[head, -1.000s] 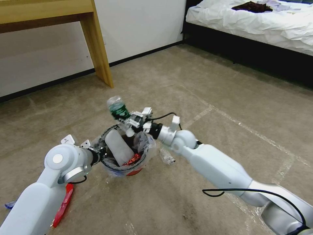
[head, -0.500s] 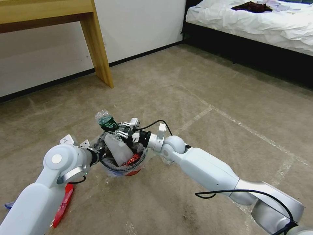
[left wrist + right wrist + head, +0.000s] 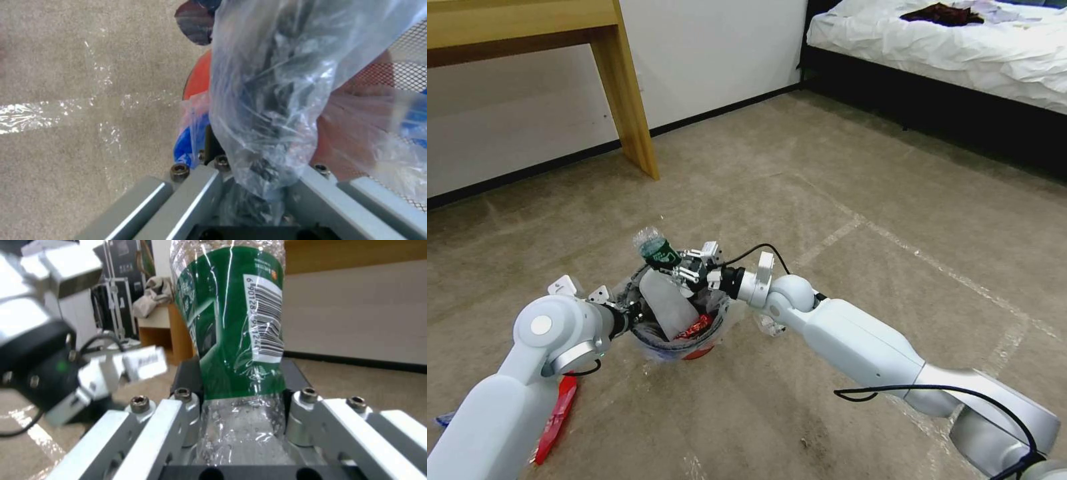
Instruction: Pick up the trash bin and place the garbage on the floor into it.
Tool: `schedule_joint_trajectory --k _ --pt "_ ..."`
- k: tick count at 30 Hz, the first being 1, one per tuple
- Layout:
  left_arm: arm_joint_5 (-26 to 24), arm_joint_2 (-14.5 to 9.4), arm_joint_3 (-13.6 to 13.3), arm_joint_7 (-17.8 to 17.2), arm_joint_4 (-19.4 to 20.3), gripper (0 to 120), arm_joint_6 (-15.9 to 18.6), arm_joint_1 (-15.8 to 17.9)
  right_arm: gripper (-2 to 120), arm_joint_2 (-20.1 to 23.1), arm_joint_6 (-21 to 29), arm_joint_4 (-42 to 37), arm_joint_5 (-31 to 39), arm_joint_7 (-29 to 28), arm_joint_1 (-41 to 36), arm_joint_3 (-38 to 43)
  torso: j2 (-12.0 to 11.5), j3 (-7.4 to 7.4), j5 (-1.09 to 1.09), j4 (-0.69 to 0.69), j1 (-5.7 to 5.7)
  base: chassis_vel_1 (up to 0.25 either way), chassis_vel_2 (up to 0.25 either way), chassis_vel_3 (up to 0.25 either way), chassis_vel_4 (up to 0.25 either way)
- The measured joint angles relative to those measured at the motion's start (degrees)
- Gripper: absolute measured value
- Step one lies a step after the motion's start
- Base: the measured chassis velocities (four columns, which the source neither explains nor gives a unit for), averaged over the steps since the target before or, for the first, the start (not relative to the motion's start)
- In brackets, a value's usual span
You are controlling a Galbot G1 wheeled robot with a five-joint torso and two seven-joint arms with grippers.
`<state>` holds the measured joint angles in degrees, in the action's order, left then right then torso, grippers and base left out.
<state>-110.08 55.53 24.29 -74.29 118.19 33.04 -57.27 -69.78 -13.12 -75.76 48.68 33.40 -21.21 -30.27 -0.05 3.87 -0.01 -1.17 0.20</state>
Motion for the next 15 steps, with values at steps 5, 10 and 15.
schedule_joint_trajectory --k 5,10,15 --pt "-0.54 -0.3 0.23 -0.1 0.21 0 -0.11 0.22 45 0.23 -0.39 0.51 -0.62 0.56 -0.08 -0.37 0.0 0.0 0.0 0.0 0.0 0.0 0.0 0.0 0.0" --pt "-1.06 -0.49 0.4 -0.23 0.43 0 -0.3 0.45 64 0.78 -0.4 0.91 -1.18 1.93 0.11 -0.86 0.0 0.0 0.0 0.0 0.0 0.0 0.0 0.0 0.0" --pt "-1.26 -0.51 0.41 -0.26 0.43 0 -0.33 0.73 82 0.91 -0.39 1.08 -1.52 2.34 0.1 -1.29 0.0 0.0 0.0 0.0 0.0 0.0 0.0 0.0 0.0"
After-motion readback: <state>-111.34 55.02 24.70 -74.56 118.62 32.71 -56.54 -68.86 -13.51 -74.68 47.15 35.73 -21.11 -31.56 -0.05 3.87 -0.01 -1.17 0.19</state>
